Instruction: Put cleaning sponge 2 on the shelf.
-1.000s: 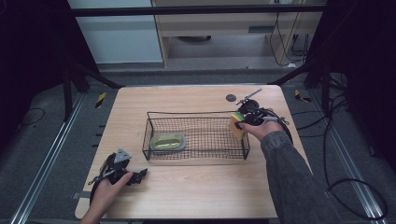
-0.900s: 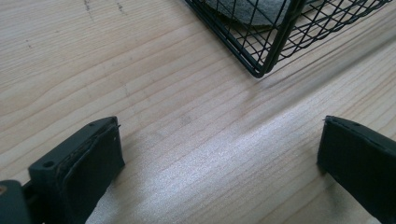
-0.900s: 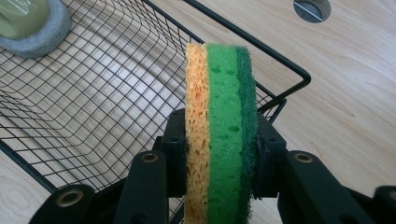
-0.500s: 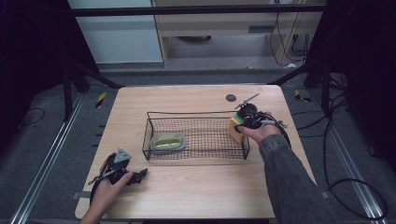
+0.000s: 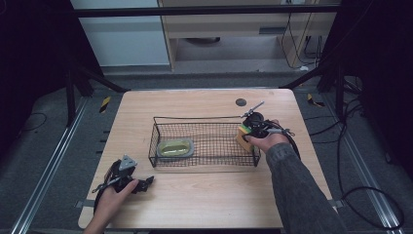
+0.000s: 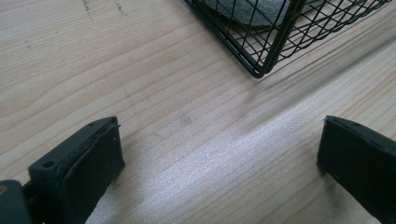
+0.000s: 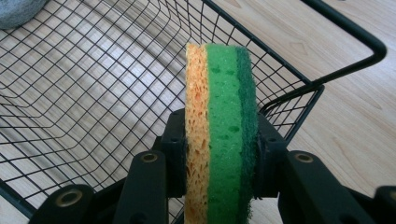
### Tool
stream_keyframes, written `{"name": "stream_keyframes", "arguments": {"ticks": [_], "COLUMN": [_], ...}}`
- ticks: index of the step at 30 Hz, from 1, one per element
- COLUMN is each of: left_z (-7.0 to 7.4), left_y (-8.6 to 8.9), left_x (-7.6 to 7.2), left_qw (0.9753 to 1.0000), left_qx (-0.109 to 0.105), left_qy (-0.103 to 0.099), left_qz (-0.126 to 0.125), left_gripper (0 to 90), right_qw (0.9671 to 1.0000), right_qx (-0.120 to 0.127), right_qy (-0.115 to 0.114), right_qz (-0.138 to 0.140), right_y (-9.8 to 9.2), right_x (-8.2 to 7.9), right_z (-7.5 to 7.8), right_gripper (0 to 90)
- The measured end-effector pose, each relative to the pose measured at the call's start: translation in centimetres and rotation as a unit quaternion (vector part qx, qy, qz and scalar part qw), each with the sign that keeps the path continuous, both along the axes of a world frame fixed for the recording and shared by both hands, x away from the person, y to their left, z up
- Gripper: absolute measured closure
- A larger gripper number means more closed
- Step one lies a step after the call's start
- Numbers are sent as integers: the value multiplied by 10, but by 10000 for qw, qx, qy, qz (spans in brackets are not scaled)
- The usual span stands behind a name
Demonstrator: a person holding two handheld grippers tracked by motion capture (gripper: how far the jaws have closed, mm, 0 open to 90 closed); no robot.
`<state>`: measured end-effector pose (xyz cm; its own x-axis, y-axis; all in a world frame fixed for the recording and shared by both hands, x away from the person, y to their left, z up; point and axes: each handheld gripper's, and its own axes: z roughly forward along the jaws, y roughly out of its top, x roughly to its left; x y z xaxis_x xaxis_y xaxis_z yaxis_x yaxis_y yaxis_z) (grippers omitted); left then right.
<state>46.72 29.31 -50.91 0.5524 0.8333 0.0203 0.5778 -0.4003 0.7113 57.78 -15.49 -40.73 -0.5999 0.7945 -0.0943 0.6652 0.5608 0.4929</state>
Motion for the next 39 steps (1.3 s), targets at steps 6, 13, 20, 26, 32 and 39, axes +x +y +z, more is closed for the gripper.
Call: {"name": "stream_keyframes", "arguments": {"ticks": [6,13,20,26,32,39], "left_z": [0,0,0,0,0,0], "left_y": [0,0,0,0,0,0], "left_x": [0,0,0,0,0,0], "left_qw": [10000,10000,10000,10000,10000,10000], "left_qx": [1,1,1,3,0,3], "left_qy": [0,0,1,1,0,0], "left_qz": [0,-1,-3,-3,-2,-2], "left_gripper": [0,0,0,0,0,0], "right_qw": [10000,10000,10000,10000,10000,9997], "right_qx": [-10,-24,-31,-3,19,107], "right_qy": [25,30,50,63,41,51], "right_qz": [34,34,31,32,76,207], "right_y": [2,3,3,4,6,13], "right_x": [0,1,1,1,-3,-10], "right_z": [-1,-2,-3,-1,3,10], "right_gripper": [639,636,624,591,578,558]}}
